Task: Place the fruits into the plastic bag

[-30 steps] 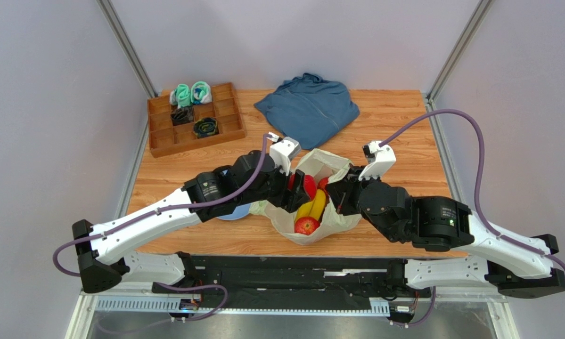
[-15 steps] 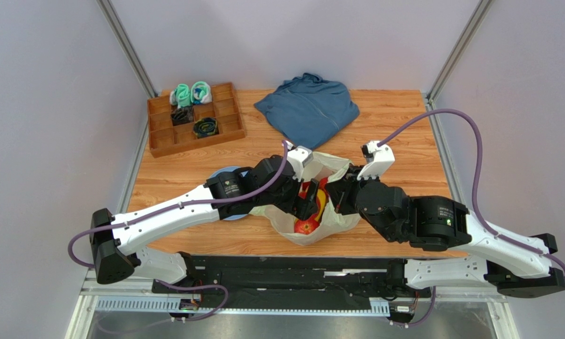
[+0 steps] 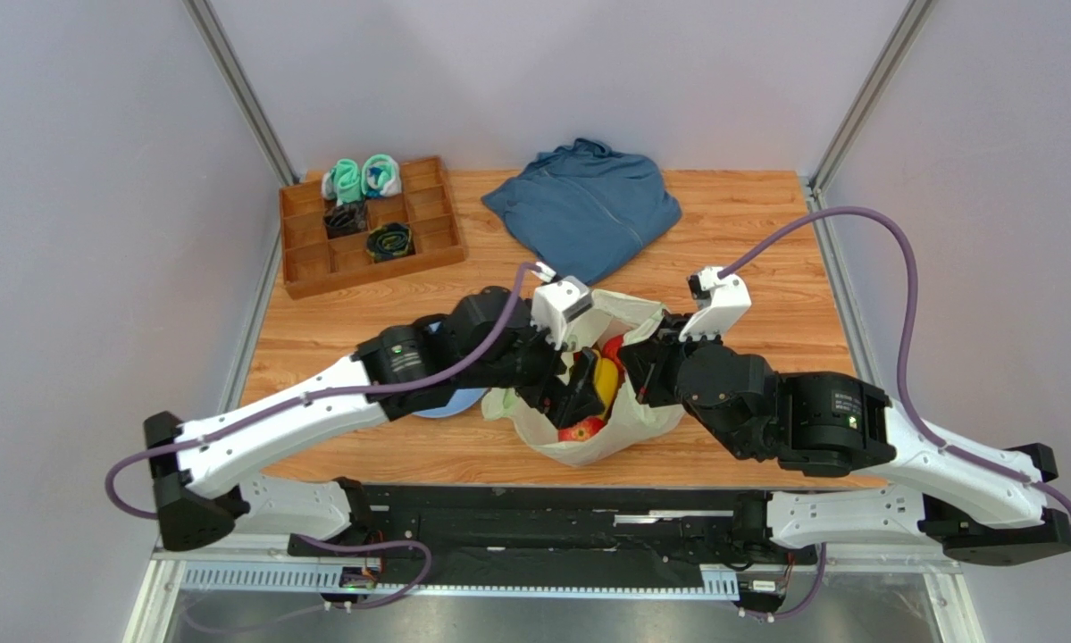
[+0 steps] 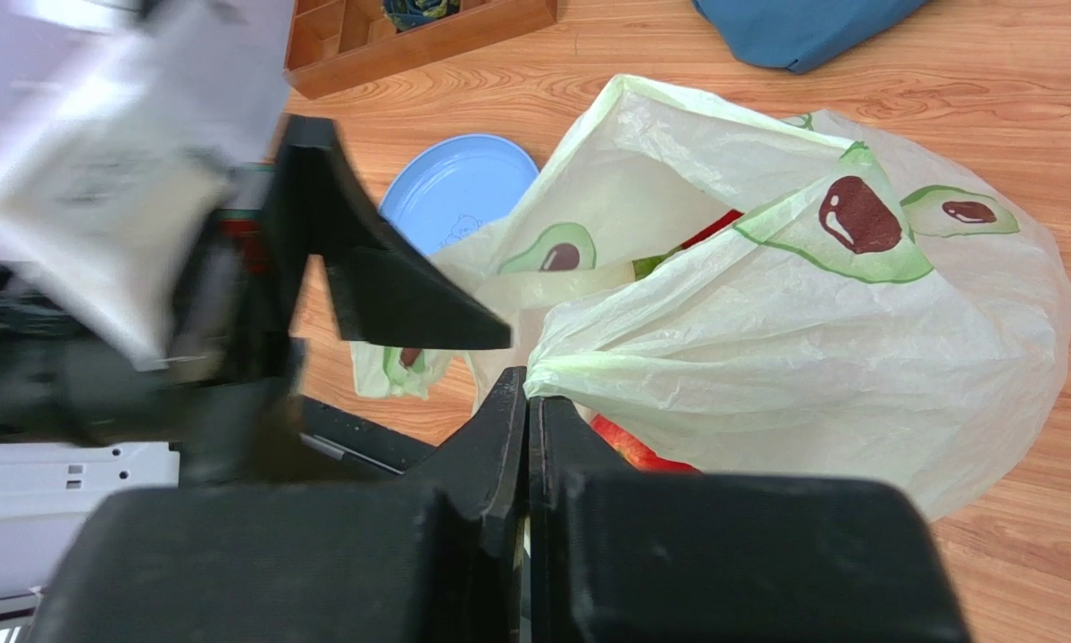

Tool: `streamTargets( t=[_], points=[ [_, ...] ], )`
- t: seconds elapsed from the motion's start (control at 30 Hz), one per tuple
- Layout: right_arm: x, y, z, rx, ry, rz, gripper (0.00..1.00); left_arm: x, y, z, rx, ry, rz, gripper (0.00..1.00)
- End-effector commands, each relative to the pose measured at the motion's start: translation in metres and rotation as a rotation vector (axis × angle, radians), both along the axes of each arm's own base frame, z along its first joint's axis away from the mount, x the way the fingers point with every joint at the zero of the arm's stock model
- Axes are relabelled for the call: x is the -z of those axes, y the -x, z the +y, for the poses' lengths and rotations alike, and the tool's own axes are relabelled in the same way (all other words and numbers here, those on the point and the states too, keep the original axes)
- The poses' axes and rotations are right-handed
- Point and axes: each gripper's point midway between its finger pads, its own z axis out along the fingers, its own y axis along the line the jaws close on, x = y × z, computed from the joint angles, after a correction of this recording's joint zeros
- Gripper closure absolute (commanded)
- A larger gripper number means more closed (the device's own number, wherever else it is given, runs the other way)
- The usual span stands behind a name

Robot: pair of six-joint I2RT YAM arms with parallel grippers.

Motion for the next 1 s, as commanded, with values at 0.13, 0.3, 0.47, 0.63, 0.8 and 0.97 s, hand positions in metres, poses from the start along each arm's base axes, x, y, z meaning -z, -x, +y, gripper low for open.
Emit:
streamTargets(
  t=[0.13, 0.3, 0.47, 0.63, 0.8, 0.97],
  points=[
    [-0.014, -0.006, -0.007, 0.039, -0.052, -0.032, 1.0, -0.116, 0.032, 0.061, 0.063, 0.34, -0.254, 0.01],
    [-0.014, -0.006, -0.004, 0.035, -0.041, -0.032, 1.0, -0.047, 0.024, 0.106, -0.078, 0.122, -0.196, 0.01],
    [-0.013, -0.005, 0.0, 0.025, -0.034, -0.029, 1.0, 0.007, 0.032, 0.123, -0.1, 0.003, -0.114, 0.01],
    [-0.013, -0.004, 0.003, 0.018, -0.038, -0.021, 1.0, 0.032, 0.035, 0.123, -0.098, -0.024, -0.08, 0.01],
    [-0.013, -0.004, 0.005, 0.012, -0.038, -0.017, 1.0, 0.049, 0.027, 0.116, -0.114, -0.044, -0.078, 0.01],
    [-0.012, -0.004, 0.006, 0.011, -0.033, -0.016, 1.0, 0.055, 0.01, 0.105, -0.164, -0.055, -0.113, 0.01]
  ],
)
